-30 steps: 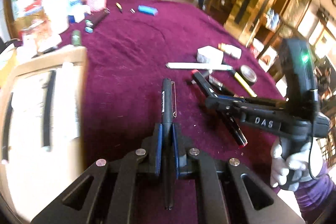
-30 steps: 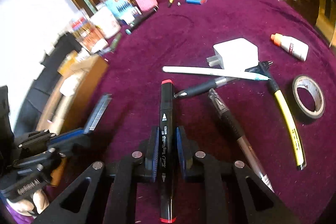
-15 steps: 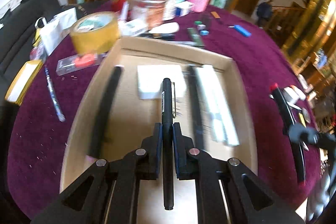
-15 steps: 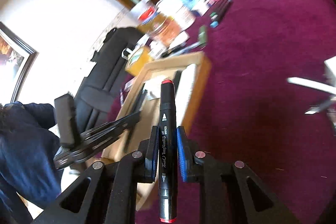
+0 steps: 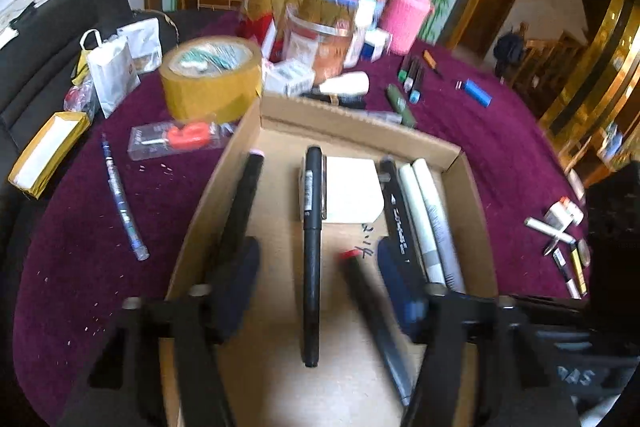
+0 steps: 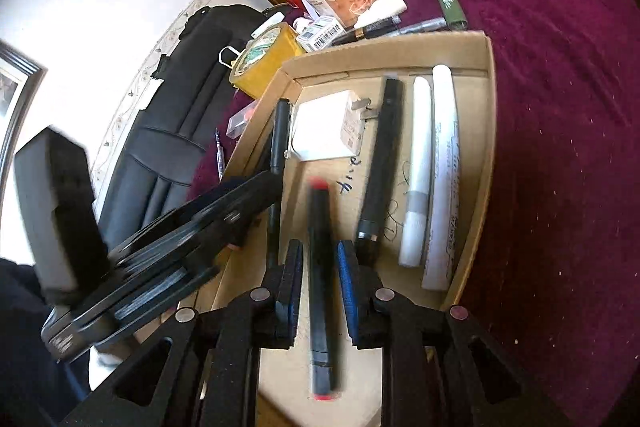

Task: Organize rigid objects
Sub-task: 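Lower the marker and pen into the tray and open both tools, then close the right tool on the yellow pen while the left tool grasps a clear gel pen, then carry both pens into the tray and open both tools, then close the left tool on the white pen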

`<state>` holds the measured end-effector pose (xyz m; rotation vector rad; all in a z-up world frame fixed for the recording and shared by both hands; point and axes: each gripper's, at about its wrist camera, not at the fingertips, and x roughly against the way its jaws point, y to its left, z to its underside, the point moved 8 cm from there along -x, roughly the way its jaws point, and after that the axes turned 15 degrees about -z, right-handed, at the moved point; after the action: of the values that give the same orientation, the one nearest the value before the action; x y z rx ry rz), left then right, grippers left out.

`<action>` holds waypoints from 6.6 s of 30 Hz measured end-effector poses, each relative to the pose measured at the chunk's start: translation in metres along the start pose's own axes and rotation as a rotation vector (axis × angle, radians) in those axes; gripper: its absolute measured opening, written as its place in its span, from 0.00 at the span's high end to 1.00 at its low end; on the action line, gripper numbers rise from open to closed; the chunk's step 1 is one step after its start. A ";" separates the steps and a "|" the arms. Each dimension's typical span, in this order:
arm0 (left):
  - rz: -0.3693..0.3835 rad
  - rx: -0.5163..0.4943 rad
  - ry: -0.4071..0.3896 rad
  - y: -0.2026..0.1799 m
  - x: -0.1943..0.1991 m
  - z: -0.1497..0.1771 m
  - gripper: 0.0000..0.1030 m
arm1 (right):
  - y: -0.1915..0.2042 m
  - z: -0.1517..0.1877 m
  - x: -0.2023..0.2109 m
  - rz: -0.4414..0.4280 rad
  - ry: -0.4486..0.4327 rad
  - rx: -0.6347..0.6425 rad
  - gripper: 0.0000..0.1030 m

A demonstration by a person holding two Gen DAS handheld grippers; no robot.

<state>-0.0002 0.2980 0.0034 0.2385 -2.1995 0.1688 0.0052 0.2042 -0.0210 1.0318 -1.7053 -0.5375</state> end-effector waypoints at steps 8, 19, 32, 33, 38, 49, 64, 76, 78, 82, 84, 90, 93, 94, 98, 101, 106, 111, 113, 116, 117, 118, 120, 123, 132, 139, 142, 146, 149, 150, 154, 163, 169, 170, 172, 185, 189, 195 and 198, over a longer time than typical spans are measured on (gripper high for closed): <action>0.033 0.077 -0.104 0.003 0.051 0.002 0.25 | 0.020 0.008 0.033 0.047 -0.071 0.154 0.52; 0.113 -0.046 -0.126 -0.076 0.093 0.033 0.20 | -0.012 0.036 0.149 0.178 -0.303 0.177 0.40; 0.214 -0.288 -0.085 -0.199 0.119 0.087 0.20 | -0.088 0.079 0.297 0.321 -0.497 0.073 0.34; 0.219 -0.292 -0.077 -0.203 0.120 0.092 0.20 | -0.104 0.083 0.316 0.342 -0.521 0.040 0.34; 0.239 -0.308 -0.018 -0.222 0.108 0.118 0.20 | -0.164 0.105 0.369 0.362 -0.582 -0.117 0.34; 0.200 -0.311 0.018 -0.224 0.097 0.123 0.20 | -0.149 0.093 0.311 0.172 -0.392 -0.049 0.34; 0.164 -0.294 0.020 -0.209 0.085 0.116 0.20 | -0.135 0.072 0.273 -0.017 -0.360 -0.078 0.32; 0.103 -0.571 -0.004 -0.316 0.019 0.105 0.39 | -0.178 0.085 0.346 0.362 -0.425 -0.034 0.32; 0.097 -0.572 0.000 -0.323 0.009 0.104 0.59 | -0.183 0.089 0.346 0.396 -0.403 -0.029 0.32; 0.114 -0.570 0.011 -0.317 0.010 0.108 0.88 | -0.199 0.084 0.330 0.501 -0.335 -0.036 0.40; 0.134 -0.550 0.033 -0.309 0.012 0.111 0.89 | -0.210 0.079 0.322 0.549 -0.310 -0.042 0.76; 0.156 -0.502 0.062 -0.275 0.034 0.119 0.92 | -0.198 0.090 0.313 0.531 -0.242 -0.044 0.88; 0.149 -0.504 0.070 -0.274 0.031 0.119 0.92 | -0.186 0.100 0.304 0.463 -0.184 -0.074 0.87; 0.142 -0.506 0.073 -0.275 0.026 0.119 0.90 | -0.186 0.099 0.304 0.464 -0.186 -0.078 0.86; 0.181 -0.526 0.056 -0.288 0.022 0.122 0.50 | -0.191 0.082 0.299 0.579 -0.200 -0.051 0.65; 0.162 -0.622 -0.002 -0.305 0.026 0.137 0.32 | -0.191 0.071 0.285 0.651 -0.176 0.001 0.64; 0.141 -0.603 -0.041 -0.296 0.028 0.130 0.86 | -0.187 0.075 0.284 0.707 -0.169 0.028 0.91; 0.260 -0.431 0.032 -0.262 0.033 0.112 0.91 | -0.178 0.084 0.293 0.556 -0.230 -0.041 0.91; 0.289 -0.388 0.027 -0.249 0.043 0.108 0.91 | -0.168 0.084 0.293 0.512 -0.256 -0.048 0.91; 0.315 -0.332 -0.002 -0.230 0.061 0.101 0.91 | -0.141 0.081 0.293 0.424 -0.299 -0.024 0.91; 0.323 -0.312 -0.011 -0.222 0.067 0.098 0.91 | -0.128 0.079 0.291 0.395 -0.307 -0.010 0.91; 0.332 -0.287 -0.019 -0.213 0.073 0.095 0.91 | -0.120 0.078 0.288 0.375 -0.309 0.000 0.91; 0.342 -0.238 -0.032 -0.193 0.082 0.088 0.91 | -0.098 0.072 0.277 0.321 -0.305 0.027 0.91; 0.344 -0.165 -0.048 -0.162 0.091 0.077 0.91 | -0.070 0.066 0.260 0.257 -0.289 0.060 0.91; 0.149 0.021 -0.016 -0.051 0.060 0.056 0.91 | -0.014 0.039 0.169 0.107 -0.178 0.098 0.91; 0.071 0.053 0.048 -0.020 0.025 0.058 0.90 | 0.006 0.029 0.082 0.073 -0.050 0.105 0.90; 0.065 0.069 0.067 -0.015 0.015 0.058 0.90 | 0.010 0.030 0.052 0.101 -0.004 0.128 0.90; 0.089 0.074 0.058 -0.013 0.019 0.058 0.52 | 0.006 0.031 0.033 0.152 0.025 0.145 0.90; 0.098 0.092 0.019 -0.010 0.032 0.054 0.32 | 0.005 0.031 0.032 0.176 0.024 0.164 0.77; 0.101 0.098 0.009 -0.009 0.036 0.052 0.32 | 0.007 0.030 0.039 0.162 0.002 0.169 0.62; 0.143 0.127 -0.029 -0.009 0.056 0.047 0.28 | 0.001 0.024 0.093 0.173 -0.131 0.205 0.36; 0.299 0.021 -0.120 -0.076 0.107 0.051 0.24 | -0.137 0.008 0.277 0.393 -0.437 -0.041 0.36; 0.322 -0.083 -0.093 -0.126 0.108 0.063 0.24 | -0.203 -0.005 0.297 0.367 -0.435 -0.184 0.37; 0.318 -0.094 -0.086 -0.132 0.106 0.065 0.24 | -0.203 -0.004 0.290 0.344 -0.409 -0.181 0.37; 0.311 -0.107 -0.076 -0.137 0.105 0.068 0.24 | -0.183 0.004 0.261 0.218 -0.312 -0.136 0.36; 0.216 -0.375 -0.070 -0.246 0.075 0.072 0.24 | -0.175 0.016 0.318 0.223 -0.510 -0.034 0.36; 0.122 -0.504 -0.132 -0.289 0.047 0.052 0.24 | -0.205 0.019 0.330 0.208 -0.591 -0.126 0.37; -0.004 -0.632 -0.143 -0.341 -0.031 -0.001 0.25 | -0.210 0.013 0.346 0.156 -0.666 -0.148 0.36; 0.002 -0.709 -0.074 -0.361 -0.069 -0.001 0.25 | -0.212 0.018 0.350 0.138 -0.665 -0.162 0.36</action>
<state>0.1246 -0.0449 -0.0393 -0.1574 -2.1865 -0.6197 0.0323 -0.2042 -0.0009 0.6414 -2.2420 -0.9861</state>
